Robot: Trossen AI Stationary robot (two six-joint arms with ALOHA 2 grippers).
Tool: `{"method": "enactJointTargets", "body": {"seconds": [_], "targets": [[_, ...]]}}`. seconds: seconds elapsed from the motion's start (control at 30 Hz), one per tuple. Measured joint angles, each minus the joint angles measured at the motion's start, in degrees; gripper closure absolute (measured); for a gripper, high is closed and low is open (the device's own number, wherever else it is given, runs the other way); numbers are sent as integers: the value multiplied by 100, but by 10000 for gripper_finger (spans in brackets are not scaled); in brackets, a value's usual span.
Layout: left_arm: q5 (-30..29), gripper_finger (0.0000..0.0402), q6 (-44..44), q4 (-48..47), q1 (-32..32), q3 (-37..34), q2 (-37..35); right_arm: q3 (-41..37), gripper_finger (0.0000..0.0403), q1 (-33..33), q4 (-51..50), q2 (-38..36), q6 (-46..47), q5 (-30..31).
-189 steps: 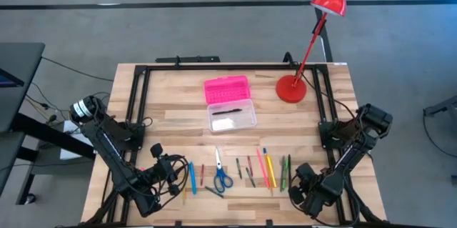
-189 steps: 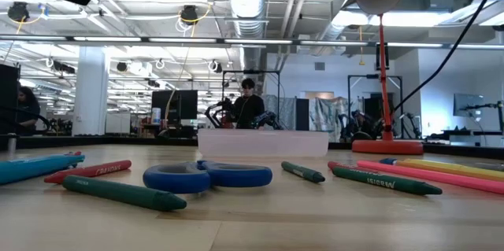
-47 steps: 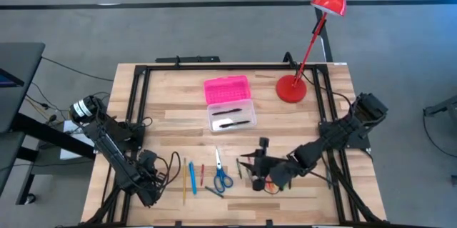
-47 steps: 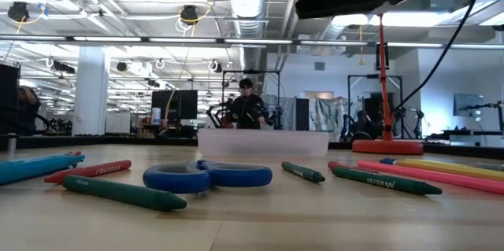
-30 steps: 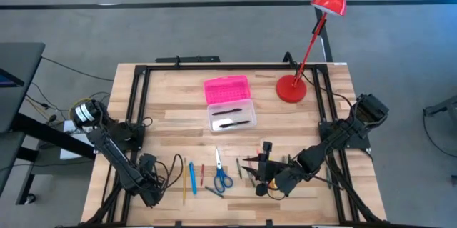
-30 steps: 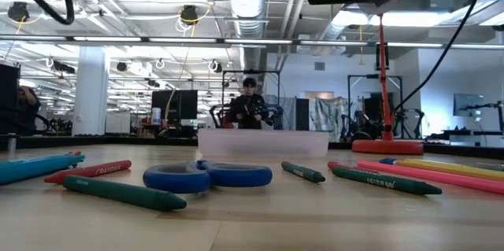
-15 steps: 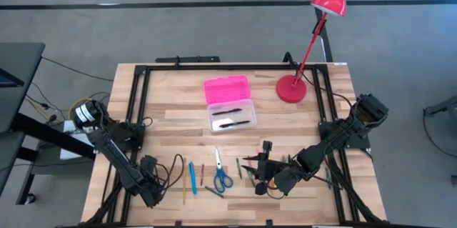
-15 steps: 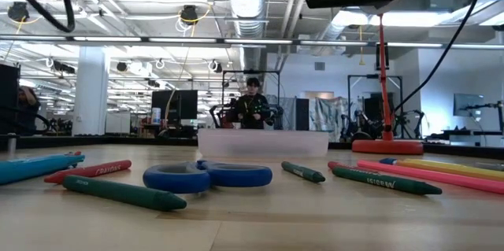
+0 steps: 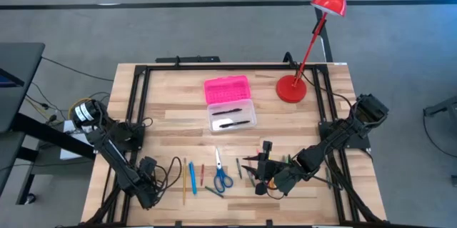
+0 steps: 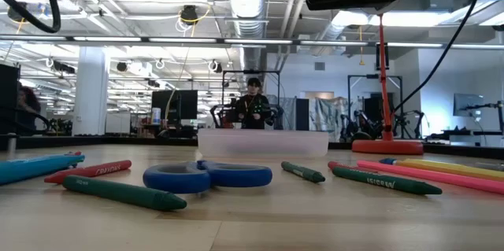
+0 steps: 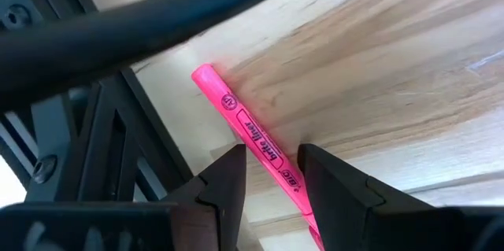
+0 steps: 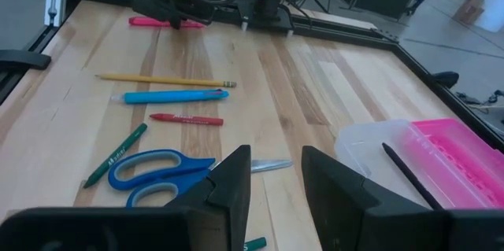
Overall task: Pick & place school supplies into a supply box
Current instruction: Put the pink pen into the pink supply box
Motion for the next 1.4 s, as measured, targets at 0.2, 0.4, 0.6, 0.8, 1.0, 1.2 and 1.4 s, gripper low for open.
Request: {"method": "enactJointTargets", "body": {"seconds": [0.2, 0.4, 0.6, 0.8, 1.0, 1.2, 1.4], "targets": [[-283, 275, 201, 142, -2, 0, 2, 0, 295, 0, -3, 0, 0, 0], [-529, 275, 231, 327, 2, 7, 2, 0, 295, 0, -27, 0, 44, 0], [-613, 277, 229, 433, 7, 7, 7, 0, 295, 0, -42, 0, 52, -2], [-620, 319, 237, 507, 13, 11, 11, 2, 295, 0, -89, 0, 52, -4], [-593, 369, 609, 526, 17, 15, 11, 2, 295, 0, -265, 0, 195, -4], [-790, 372, 883, 514, 108, 17, 11, 2, 295, -2, -266, 2, 197, -4], [-929, 363, 1446, 417, 484, 17, 20, 2, 295, -2, -261, 2, 197, -4]]}}
